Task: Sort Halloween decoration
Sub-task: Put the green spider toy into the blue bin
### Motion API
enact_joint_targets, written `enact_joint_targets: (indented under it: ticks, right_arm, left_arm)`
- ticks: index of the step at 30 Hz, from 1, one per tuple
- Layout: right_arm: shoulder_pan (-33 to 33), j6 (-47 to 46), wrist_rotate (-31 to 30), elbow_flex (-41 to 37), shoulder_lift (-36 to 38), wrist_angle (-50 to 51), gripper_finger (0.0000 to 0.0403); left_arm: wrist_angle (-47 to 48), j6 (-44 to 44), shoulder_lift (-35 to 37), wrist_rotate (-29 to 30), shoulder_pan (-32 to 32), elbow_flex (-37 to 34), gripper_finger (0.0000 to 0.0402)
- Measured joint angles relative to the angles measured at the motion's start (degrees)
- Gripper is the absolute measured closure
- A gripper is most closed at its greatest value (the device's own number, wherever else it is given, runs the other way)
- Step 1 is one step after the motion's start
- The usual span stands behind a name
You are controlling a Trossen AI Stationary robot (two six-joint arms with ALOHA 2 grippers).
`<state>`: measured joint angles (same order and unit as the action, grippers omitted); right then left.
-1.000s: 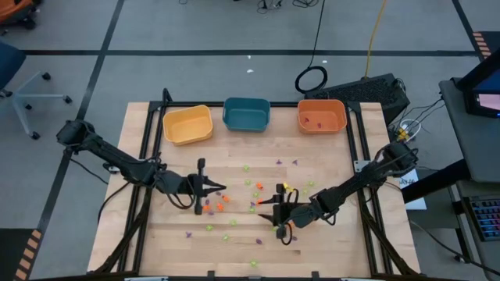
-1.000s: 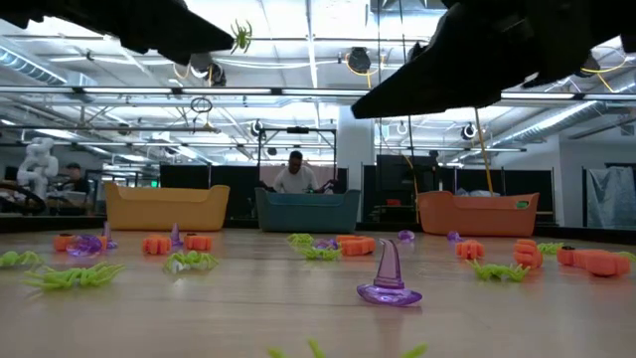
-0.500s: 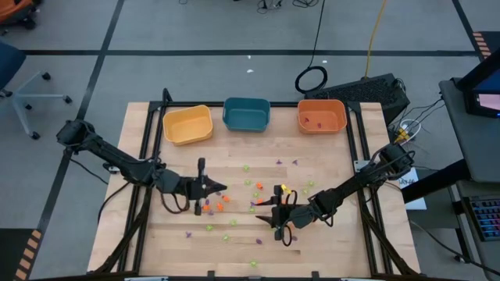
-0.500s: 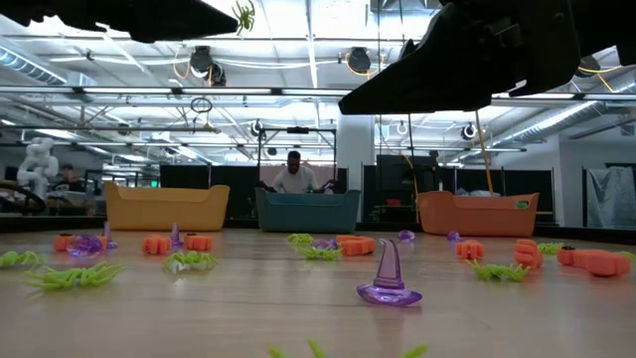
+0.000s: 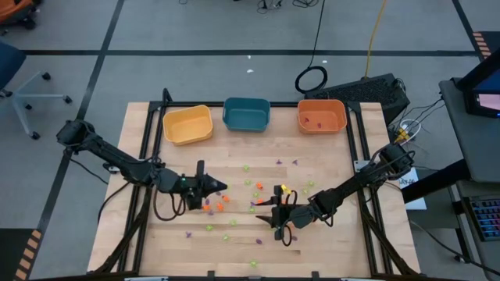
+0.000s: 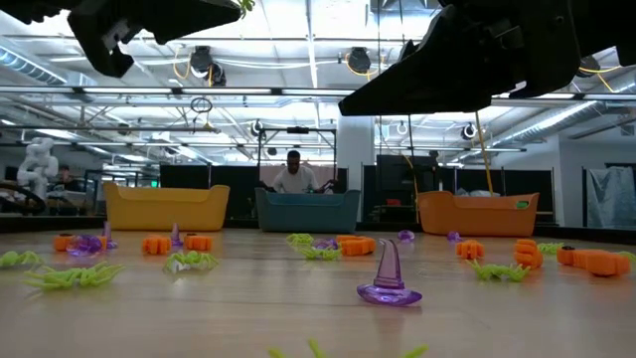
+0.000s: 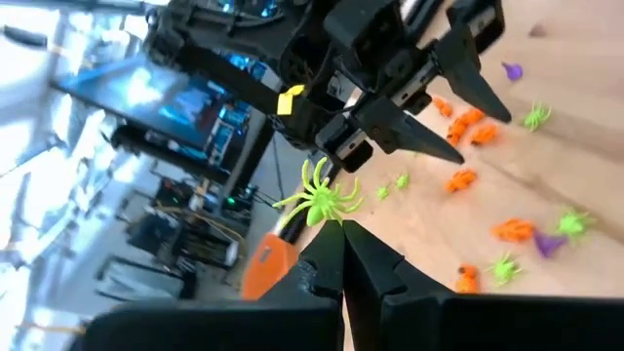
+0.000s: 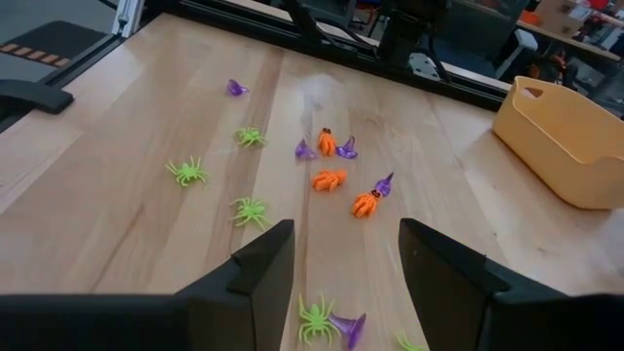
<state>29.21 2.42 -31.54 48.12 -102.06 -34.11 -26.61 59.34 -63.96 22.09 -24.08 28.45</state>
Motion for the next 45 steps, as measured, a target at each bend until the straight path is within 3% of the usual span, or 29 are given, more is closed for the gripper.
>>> enact_joint_targets:
  ticks: [5,19,36,45]
  right_arm:
    - [0.0,0.0,0.01,0.0,0.0,0.02,0.0232]
    - [0.0,0.0,0.01,0.0,0.0,0.04,0.0232]
    - [0.0,-0.02,0.01,0.0,0.0,0.04,0.0232]
    - [0.0,-0.17,0.02,0.0,0.0,0.04,0.0232]
  left_arm:
    - [0.01,5.97,0.0,-1.03,0.0,0.0,0.0402]
    - [0.07,2.67,0.0,-1.09,0.0,0.0,0.0402]
    - [-0.19,-19.39,0.0,-0.93,0.0,0.0,0.0402]
    - [-5.71,-34.04,0.0,0.53,0.0,0.0,0.0402]
